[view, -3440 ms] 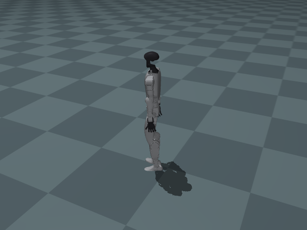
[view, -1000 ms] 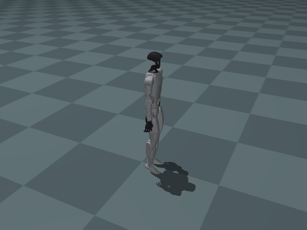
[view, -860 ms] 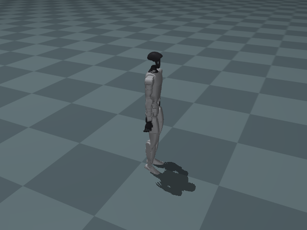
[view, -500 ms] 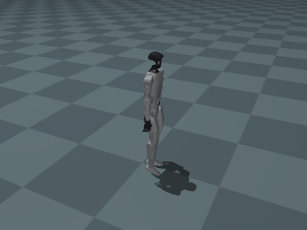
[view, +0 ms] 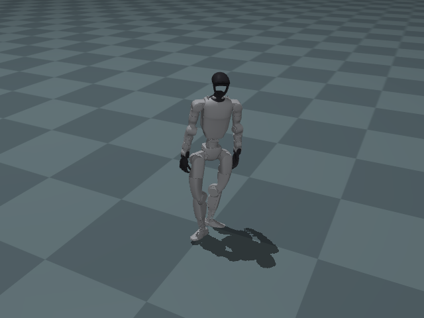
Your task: Upper body actions
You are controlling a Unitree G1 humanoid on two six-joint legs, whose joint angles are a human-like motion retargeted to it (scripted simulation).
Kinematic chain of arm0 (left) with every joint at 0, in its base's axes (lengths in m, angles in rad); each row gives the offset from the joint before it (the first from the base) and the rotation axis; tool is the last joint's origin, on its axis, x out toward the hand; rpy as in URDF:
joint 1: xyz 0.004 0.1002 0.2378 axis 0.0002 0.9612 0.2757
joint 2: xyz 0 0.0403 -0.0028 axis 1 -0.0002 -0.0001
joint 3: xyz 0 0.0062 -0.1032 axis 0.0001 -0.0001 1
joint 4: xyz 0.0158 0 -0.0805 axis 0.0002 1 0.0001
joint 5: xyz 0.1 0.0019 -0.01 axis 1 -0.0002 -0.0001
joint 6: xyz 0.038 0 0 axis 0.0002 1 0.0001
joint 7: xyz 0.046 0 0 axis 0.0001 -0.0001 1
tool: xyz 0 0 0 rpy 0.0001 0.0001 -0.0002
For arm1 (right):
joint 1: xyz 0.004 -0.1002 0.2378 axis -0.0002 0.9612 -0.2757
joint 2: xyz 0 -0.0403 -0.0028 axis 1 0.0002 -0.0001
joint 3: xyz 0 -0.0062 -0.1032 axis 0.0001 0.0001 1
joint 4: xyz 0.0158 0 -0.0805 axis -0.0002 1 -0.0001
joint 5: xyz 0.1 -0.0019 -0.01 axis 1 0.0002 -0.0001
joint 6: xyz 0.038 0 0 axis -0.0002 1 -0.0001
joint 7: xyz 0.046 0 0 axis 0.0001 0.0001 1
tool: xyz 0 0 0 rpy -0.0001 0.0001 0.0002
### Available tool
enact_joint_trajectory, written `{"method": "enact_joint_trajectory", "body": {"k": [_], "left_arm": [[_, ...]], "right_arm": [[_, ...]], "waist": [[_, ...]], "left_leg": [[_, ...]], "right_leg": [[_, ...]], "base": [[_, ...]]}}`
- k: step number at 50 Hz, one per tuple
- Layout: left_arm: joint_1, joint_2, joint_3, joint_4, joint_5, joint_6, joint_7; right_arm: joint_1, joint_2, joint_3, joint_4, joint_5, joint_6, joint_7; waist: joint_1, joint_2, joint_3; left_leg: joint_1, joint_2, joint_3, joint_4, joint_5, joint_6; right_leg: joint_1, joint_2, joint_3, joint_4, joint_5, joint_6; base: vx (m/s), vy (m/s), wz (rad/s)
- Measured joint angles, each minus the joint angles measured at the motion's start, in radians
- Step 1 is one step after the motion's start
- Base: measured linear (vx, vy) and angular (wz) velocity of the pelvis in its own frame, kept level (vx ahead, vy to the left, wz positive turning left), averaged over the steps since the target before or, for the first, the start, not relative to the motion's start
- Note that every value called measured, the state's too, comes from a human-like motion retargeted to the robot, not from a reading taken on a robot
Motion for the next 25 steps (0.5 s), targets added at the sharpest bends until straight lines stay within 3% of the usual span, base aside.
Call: {"method": "enact_joint_trajectory", "body": {"k": [6,8,10,12,15,25], "left_arm": [[-0.038,-0.002,0.004,-0.051,-0.017,-0.003,-0.002],[-0.043,-0.003,0.002,-0.062,-0.021,-0.006,-0.002],[-0.049,-0.003,-0.003,-0.066,-0.022,-0.008,-0.002],[-0.051,0.0,-0.01,-0.059,-0.019,-0.007,-0.002],[-0.049,-0.006,-0.02,-0.04,0.001,0.0,0.002],[0.012,-0.033,-0.039,-0.005,0.039,-0.003,-0.01]], "right_arm": [[0.02,-0.023,-0.07,0.093,0.077,0.024,-0.053],[0.032,-0.025,-0.091,0.118,0.101,0.033,-0.065],[0.048,-0.023,-0.109,0.123,0.121,0.049,-0.068],[0.066,-0.018,-0.126,0.123,0.125,0.067,-0.064],[0.079,-0.012,-0.161,0.123,0.115,0.088,-0.048],[0.003,-0.003,-0.156,0.061,0.039,0.05,0.003]], "waist": [[-0.02,0.019,-0.017],[-0.03,0.019,-0.02],[-0.045,0.011,-0.014],[-0.063,0.011,-0.014],[-0.087,0.032,-0.032],[-0.097,0.095,-0.119]], "left_leg": [[0.011,0.016,0.057,0.008,-0.005,-0.029],[0.019,0.02,0.057,0.021,-0.009,-0.039],[0.034,0.017,0.047,0.037,-0.013,-0.048],[0.051,0.023,0.026,0.05,-0.013,-0.06],[0.056,0.044,0.0,0.063,-0.008,-0.074],[0.08,0.073,0.09,0.044,0.049,-0.124]], "right_leg": [[0.033,0.005,-0.15,-0.023,0.031,0.007],[0.037,0.003,-0.146,-0.034,0.097,-0.008],[0.044,-0.008,-0.107,-0.055,0.237,-0.026],[0.053,0.017,-0.046,-0.081,0.194,-0.044],[0.073,0.011,-0.08,-0.085,0.189,-0.028],[0.027,0.084,0.064,-0.139,0.154,-0.027]], "base": [[-0.04,-0.13,-0.79],[0.03,-0.22,-0.23],[0.05,-0.25,0.07],[0.1,-0.22,0.31],[0.12,-0.24,0.42],[0.07,-0.18,-0.39]]}}
